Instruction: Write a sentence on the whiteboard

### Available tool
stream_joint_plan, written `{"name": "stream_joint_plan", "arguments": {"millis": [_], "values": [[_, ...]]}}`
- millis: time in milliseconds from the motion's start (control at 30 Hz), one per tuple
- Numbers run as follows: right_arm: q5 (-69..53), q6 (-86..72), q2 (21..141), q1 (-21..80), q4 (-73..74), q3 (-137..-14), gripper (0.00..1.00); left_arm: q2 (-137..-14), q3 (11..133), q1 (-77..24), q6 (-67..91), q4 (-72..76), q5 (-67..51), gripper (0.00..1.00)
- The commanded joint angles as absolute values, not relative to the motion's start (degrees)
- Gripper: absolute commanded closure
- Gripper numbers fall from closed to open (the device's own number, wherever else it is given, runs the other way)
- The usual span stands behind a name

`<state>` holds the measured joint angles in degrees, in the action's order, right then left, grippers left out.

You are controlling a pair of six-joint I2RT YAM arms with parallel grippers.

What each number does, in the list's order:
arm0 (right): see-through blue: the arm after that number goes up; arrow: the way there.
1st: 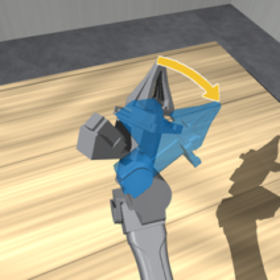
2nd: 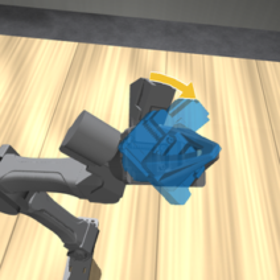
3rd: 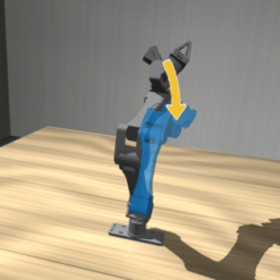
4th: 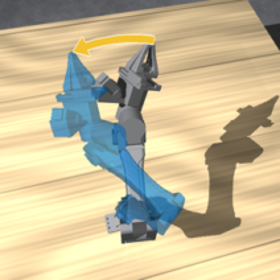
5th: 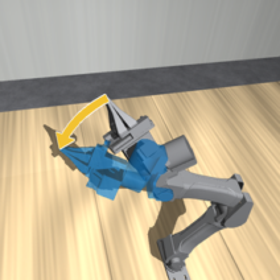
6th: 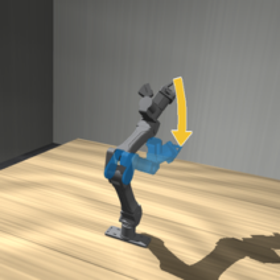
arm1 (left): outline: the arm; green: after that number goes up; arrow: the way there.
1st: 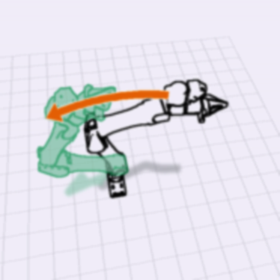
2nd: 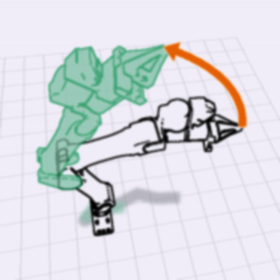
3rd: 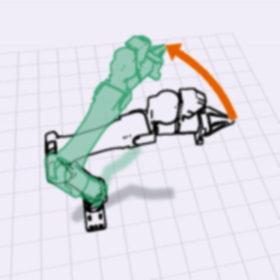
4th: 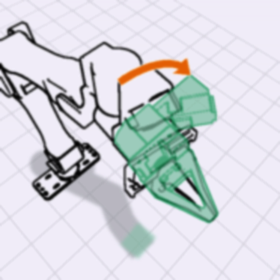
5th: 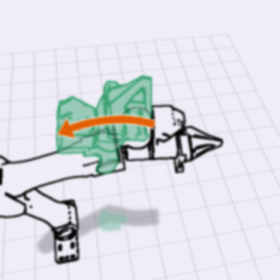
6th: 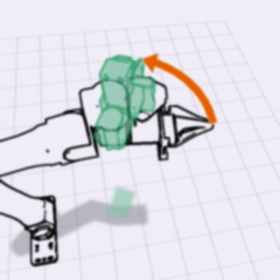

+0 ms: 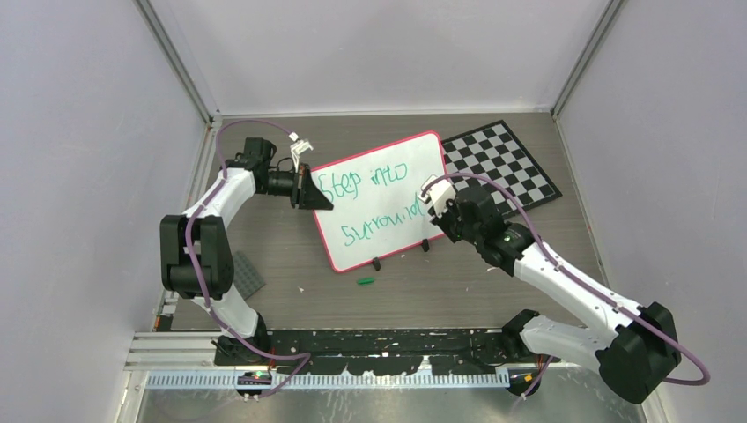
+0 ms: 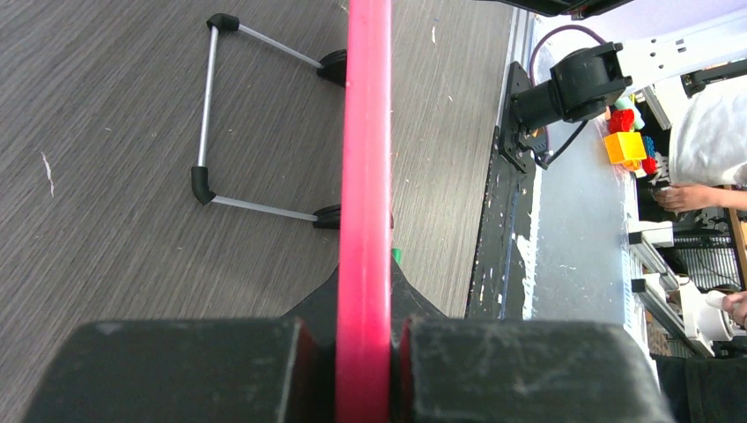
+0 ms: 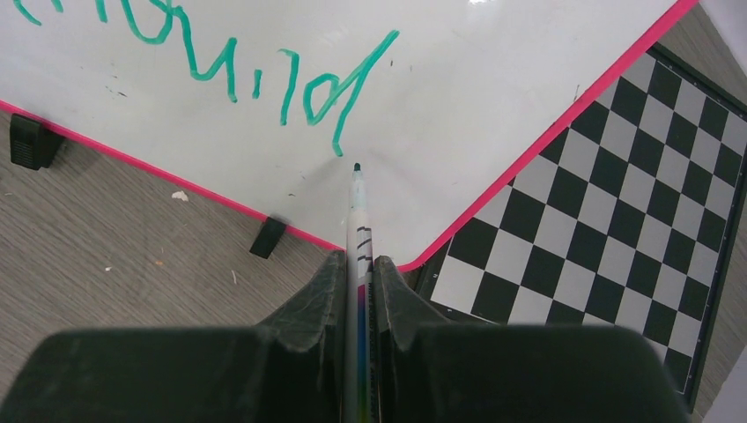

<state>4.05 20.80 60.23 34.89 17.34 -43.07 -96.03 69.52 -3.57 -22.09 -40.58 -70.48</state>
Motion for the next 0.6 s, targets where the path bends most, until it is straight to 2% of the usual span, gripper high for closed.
{"name": "stream_joint_plan", "arguments": {"millis": [0, 567], "values": [[5.0, 21.3, 60.3, 35.0, 15.4, -44.6, 1.0, -96.9, 68.2, -4.6, -22.6, -48.2, -63.5, 1.0], [6.7, 22.5, 66.0, 35.0, 12.0, -44.3, 1.0, -97.1, 68.2, -4.6, -20.9, -47.0, -62.1, 1.0]]}}
